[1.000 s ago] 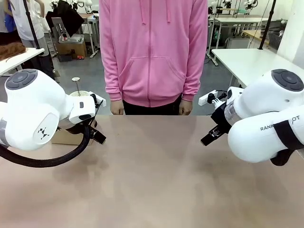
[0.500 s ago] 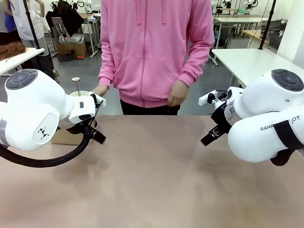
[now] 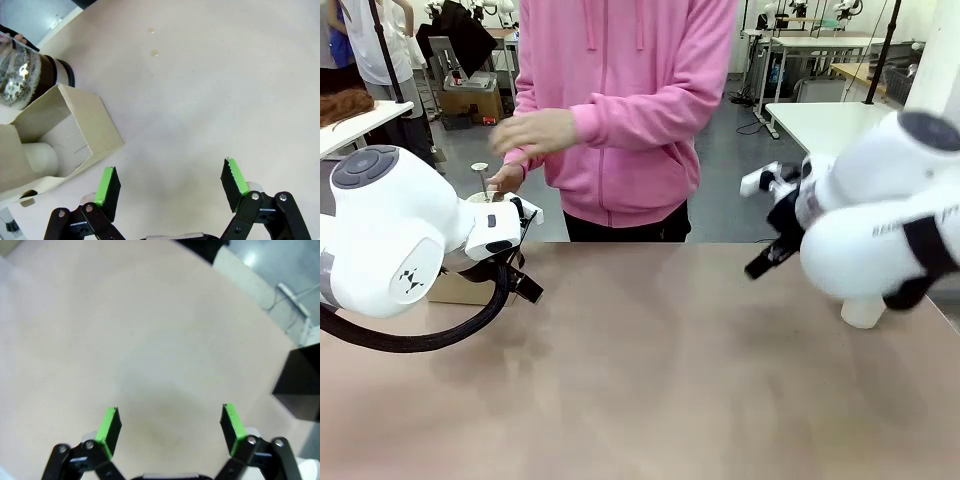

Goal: Pour a drink into a cup and package it in a carrier.
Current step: Pick up the 600 ml Paper Cup and place it in the middle top area of the table.

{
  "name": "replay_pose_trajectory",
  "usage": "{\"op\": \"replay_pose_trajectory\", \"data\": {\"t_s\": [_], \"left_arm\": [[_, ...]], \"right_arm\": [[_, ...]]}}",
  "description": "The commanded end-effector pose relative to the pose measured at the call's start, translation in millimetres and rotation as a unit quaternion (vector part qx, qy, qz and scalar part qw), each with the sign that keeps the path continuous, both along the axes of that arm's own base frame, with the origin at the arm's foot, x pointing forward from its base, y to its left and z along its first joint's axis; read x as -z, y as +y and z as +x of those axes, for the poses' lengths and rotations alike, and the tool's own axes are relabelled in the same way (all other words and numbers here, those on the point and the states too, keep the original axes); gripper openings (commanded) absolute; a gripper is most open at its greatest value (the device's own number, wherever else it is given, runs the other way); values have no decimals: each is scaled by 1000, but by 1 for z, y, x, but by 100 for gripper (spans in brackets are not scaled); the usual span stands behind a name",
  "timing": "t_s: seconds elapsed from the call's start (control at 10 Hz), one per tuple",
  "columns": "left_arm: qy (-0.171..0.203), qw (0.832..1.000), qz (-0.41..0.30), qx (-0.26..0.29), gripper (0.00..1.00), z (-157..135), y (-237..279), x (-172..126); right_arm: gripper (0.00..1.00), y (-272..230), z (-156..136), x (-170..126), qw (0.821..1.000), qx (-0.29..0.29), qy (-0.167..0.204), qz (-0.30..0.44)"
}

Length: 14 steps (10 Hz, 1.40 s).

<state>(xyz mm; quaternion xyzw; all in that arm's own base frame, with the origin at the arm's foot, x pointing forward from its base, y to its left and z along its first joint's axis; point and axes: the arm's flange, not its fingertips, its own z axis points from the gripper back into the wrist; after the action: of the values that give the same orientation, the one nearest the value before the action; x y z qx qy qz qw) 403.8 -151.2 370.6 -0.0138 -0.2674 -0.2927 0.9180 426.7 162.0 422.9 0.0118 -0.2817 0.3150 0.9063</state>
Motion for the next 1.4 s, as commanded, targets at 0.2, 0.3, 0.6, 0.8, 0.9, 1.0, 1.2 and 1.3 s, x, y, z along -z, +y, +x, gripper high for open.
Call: {"op": "replay_pose_trajectory", "data": {"t_s": [0.2, 0.3, 0.6, 0.8, 0.9, 1.0, 1.2, 1.3], "left_arm": [[0, 1000, 0, 0, 100, 0, 0, 0], [0, 1000, 0, 0, 100, 0, 0, 0], [0, 1000, 0, 0, 100, 0, 0, 0], [0, 1000, 0, 0, 100, 0, 0, 0], [0, 1000, 0, 0, 100, 0, 0, 0], [0, 1000, 0, 0, 100, 0, 0, 0], [0, 1000, 0, 0, 100, 0, 0, 0], [0, 1000, 0, 0, 100, 0, 0, 0]], "right_arm": [[100, -77, 70, -111, 994, -74, 32, 73], [100, -113, 80, -132, 986, -112, 35, 121], [100, -238, 89, -141, 958, -186, -13, 217], [100, -312, 77, -111, 928, -219, -43, 297], [100, -342, 68, -90, 914, -228, -65, 328], [100, -372, 57, -62, 897, -241, -103, 355], [100, -403, 47, -14, 876, -253, -126, 391], [100, -409, 46, 7, 864, -261, -131, 411]]}}
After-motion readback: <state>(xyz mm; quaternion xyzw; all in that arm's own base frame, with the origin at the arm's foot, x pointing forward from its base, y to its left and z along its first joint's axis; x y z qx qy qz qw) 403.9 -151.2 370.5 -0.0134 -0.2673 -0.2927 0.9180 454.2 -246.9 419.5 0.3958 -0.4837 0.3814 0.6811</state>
